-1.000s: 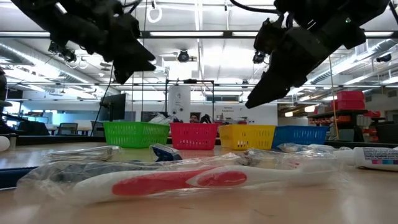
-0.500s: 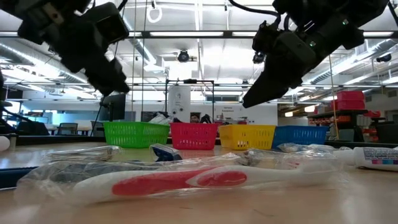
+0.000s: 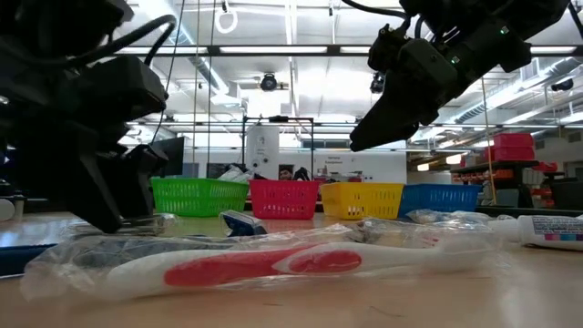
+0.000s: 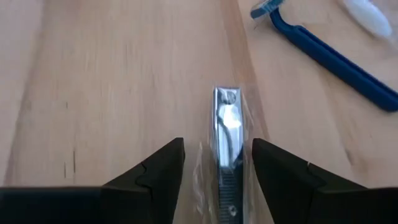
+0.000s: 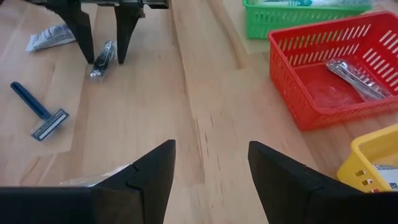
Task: Pick & Place Travel size toiletries
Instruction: Put the silver nail cutter into the red bin
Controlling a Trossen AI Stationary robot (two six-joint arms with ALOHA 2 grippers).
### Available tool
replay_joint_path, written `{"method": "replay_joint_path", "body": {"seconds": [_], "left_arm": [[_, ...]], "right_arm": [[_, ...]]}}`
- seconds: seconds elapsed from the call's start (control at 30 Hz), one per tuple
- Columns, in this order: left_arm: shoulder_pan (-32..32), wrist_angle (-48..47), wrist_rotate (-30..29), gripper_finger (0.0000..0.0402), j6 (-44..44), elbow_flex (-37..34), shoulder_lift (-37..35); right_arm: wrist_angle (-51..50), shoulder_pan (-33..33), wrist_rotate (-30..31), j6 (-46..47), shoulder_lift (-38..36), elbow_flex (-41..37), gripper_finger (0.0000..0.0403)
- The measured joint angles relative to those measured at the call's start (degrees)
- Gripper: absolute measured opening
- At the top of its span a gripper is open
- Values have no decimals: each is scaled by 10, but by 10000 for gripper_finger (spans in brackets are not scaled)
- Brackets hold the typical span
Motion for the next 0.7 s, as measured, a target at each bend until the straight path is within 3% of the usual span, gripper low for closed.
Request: {"method": "replay_joint_path", "body": {"seconds": [0.2, 0.47, 0.7], "left_arm": [[-19, 8, -66, 171, 17, 1, 26], [-16, 9, -86, 63, 8, 0, 14], [35, 30, -166, 60, -6, 30, 15]], "right_arm": [[0, 0, -1, 0, 0, 0, 209], [0, 0, -3, 0, 0, 0, 213], [7, 1, -4, 4, 0, 0, 202]]}}
